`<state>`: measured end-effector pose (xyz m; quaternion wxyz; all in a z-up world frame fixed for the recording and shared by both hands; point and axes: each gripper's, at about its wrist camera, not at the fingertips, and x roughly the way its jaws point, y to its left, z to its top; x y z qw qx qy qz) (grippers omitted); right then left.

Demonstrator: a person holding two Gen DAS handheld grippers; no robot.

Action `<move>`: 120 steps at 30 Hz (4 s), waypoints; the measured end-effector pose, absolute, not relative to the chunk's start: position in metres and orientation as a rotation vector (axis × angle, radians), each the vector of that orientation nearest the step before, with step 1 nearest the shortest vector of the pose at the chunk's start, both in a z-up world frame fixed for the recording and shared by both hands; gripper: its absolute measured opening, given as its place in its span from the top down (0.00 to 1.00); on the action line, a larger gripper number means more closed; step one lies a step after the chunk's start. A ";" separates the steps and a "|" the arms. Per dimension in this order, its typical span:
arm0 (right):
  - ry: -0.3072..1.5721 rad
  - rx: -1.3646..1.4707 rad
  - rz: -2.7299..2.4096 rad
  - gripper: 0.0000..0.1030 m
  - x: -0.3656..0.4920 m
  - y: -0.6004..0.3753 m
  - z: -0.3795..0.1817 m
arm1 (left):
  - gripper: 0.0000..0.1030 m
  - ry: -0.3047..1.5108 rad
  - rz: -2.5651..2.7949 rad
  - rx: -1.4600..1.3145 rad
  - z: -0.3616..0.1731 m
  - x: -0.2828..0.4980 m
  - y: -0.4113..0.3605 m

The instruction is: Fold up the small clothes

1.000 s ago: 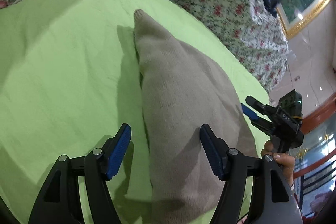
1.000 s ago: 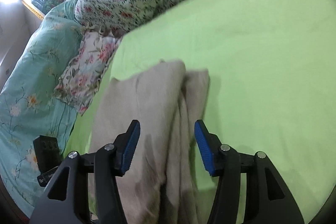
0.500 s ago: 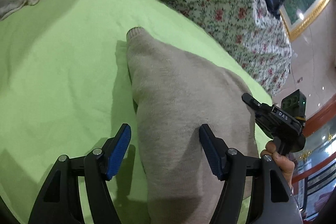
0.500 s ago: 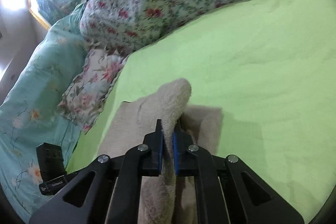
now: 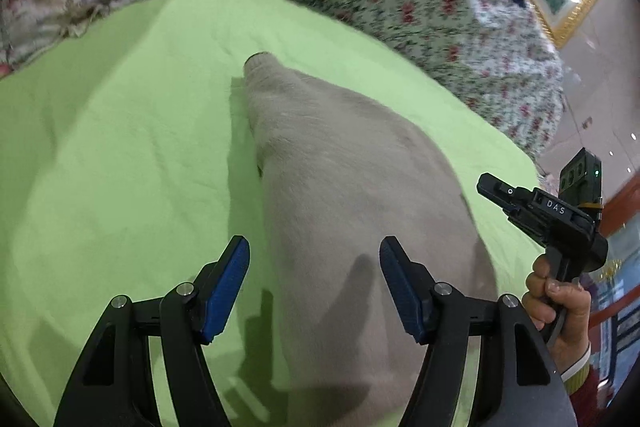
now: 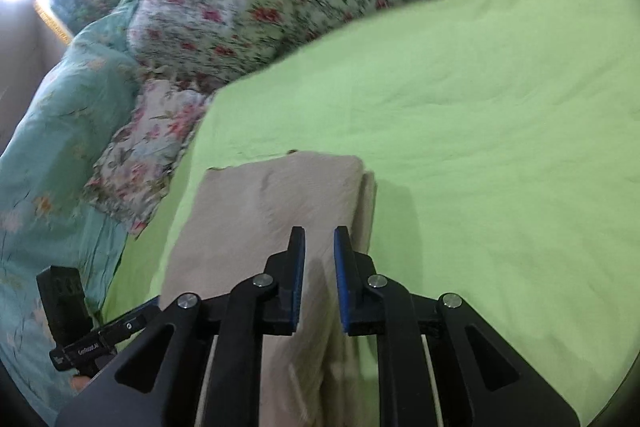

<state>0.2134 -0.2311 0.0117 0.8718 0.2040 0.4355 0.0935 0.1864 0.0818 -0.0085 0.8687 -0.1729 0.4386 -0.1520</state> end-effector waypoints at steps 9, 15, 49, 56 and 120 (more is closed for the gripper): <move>0.908 0.413 0.280 0.81 0.136 -0.195 0.025 | 0.35 0.794 -0.506 -0.387 0.012 0.114 0.073; 0.953 0.407 0.301 0.81 0.119 -0.165 0.005 | 0.35 0.792 -0.602 -0.355 0.006 0.109 0.049; 1.024 0.265 0.144 0.95 0.087 -0.186 -0.044 | 0.32 0.944 -0.556 -0.060 -0.047 0.089 0.014; 1.032 0.252 0.113 0.93 0.079 -0.183 -0.035 | 0.31 0.948 -0.494 -0.154 -0.038 0.082 0.025; 1.049 0.175 0.134 0.31 0.004 -0.165 -0.027 | 0.02 0.974 -0.070 0.016 -0.029 0.030 0.043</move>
